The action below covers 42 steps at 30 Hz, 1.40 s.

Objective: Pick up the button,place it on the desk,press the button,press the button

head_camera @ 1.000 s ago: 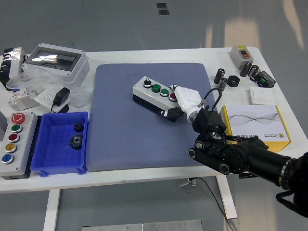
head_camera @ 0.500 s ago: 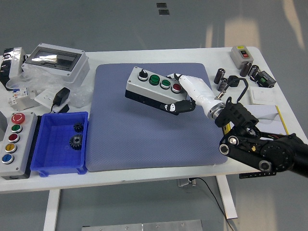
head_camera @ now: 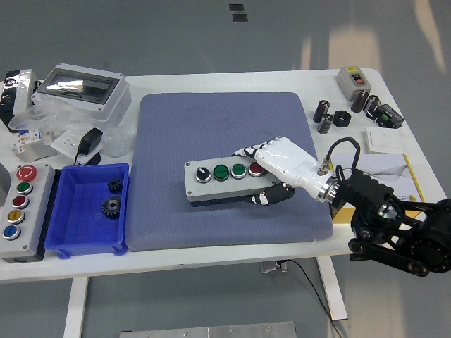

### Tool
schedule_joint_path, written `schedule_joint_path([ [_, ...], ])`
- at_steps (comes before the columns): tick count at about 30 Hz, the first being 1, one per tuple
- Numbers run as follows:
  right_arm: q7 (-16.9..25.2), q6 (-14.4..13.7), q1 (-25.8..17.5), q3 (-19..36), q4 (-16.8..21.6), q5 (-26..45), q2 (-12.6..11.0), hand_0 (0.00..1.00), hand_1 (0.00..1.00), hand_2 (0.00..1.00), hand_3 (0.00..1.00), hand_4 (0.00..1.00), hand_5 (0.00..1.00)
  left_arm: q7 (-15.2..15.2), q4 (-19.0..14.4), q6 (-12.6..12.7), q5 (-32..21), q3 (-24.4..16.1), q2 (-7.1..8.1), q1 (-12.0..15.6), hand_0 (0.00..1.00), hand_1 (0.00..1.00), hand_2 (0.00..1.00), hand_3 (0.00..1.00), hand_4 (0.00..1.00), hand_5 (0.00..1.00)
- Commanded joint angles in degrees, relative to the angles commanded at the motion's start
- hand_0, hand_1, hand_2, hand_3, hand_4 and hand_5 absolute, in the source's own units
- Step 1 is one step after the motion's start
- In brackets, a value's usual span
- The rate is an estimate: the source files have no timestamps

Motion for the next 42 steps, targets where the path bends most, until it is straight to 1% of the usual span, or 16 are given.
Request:
schedule_joint_path([
  [1,-0.29,0.56,-0.1,0.03,-0.44,-0.07,0.2,0.472,0.504,0.503,0.332,0.133,0.002,0.0,0.0,-0.01,0.06,-0.04,0.02,-0.02,0.638,0.608,0.563,0.604,0.655,0.173],
  [6,-2.08,4.56,-0.44,0.84,-2.0,2.94,1.01,0.472,0.504,0.503,0.332,0.133,0.002,-0.11,0.0,-0.09,0.25,-0.15,0.06,-0.13,0.638,0.608,0.563,0.604,0.655,0.173],
  [7,-2.38,5.14,-0.47,0.99,-2.16,3.39,1.09,0.559,0.54,0.542,0.381,0.139,0.002,-0.12,0.0,-0.13,0.3,-0.16,0.07,-0.16,0.638,0.608,0.563,0.603,0.654,0.176],
  [12,-4.07,7.94,-0.77,1.69,-1.99,6.42,0.68,0.559,0.54,0.542,0.381,0.139,0.002,-0.22,0.0,-0.23,0.46,-0.28,0.13,-0.18,0.638,0.608,0.563,0.603,0.654,0.176],
  [13,-4.24,8.19,-0.82,1.77,-1.87,6.75,0.55,0.627,0.614,0.586,0.499,0.169,0.002,-0.22,0.0,-0.22,0.45,-0.27,0.15,-0.16,0.637,0.607,0.562,0.603,0.655,0.178],
  [18,-4.91,9.26,-1.09,2.29,-1.2,8.24,-0.08,0.627,0.614,0.586,0.499,0.169,0.002,-0.29,0.0,-0.24,0.52,-0.29,0.24,-0.15,0.637,0.607,0.562,0.603,0.655,0.178],
  [19,-4.98,9.4,-1.15,2.41,-1.07,8.49,-0.18,0.695,0.681,0.68,0.683,0.164,0.002,-0.3,0.0,-0.24,0.54,-0.29,0.24,-0.16,0.637,0.607,0.562,0.603,0.655,0.179],
  [24,-5.37,9.97,-1.45,2.88,-0.5,10.0,-0.69,0.695,0.681,0.68,0.683,0.164,0.002,-0.37,0.0,-0.24,0.66,-0.31,0.31,-0.18,0.637,0.607,0.562,0.603,0.655,0.179],
  [25,-5.39,10.04,-1.51,2.94,-0.41,10.24,-0.76,0.801,0.773,0.783,0.806,0.295,0.002,-0.37,0.0,-0.24,0.71,-0.33,0.32,-0.17,0.637,0.607,0.561,0.601,0.653,0.179],
  [30,-5.38,10.46,-2.01,3.35,0.15,11.63,-1.13,0.801,0.773,0.783,0.806,0.295,0.002,-0.34,0.0,-0.27,1.06,-0.53,0.36,-0.14,0.637,0.607,0.561,0.601,0.653,0.179],
  [31,-5.34,10.5,-2.07,3.45,0.17,11.75,-1.15,0.853,0.822,0.833,0.9,0.38,0.002,-0.35,0.0,-0.29,1.11,-0.52,0.36,-0.13,0.637,0.607,0.561,0.601,0.652,0.176],
  [36,-5.44,10.74,-2.35,4.05,0.37,11.75,-1.32,0.853,0.822,0.833,0.9,0.38,0.002,-0.35,0.0,-0.39,1.3,-0.56,0.31,-0.13,0.637,0.607,0.561,0.601,0.652,0.176],
  [37,-5.52,10.81,-2.38,4.11,0.44,11.8,-1.4,0.927,0.884,0.896,0.994,0.421,0.002,-0.36,0.0,-0.41,1.29,-0.53,0.31,-0.11,0.636,0.605,0.561,0.601,0.649,0.17],
  [42,-5.87,11.13,-2.38,4.34,0.74,11.86,-1.78,0.927,0.884,0.896,0.994,0.421,0.002,-0.31,0.0,-0.49,1.45,-0.55,0.34,-0.03,0.636,0.605,0.561,0.601,0.649,0.17],
])
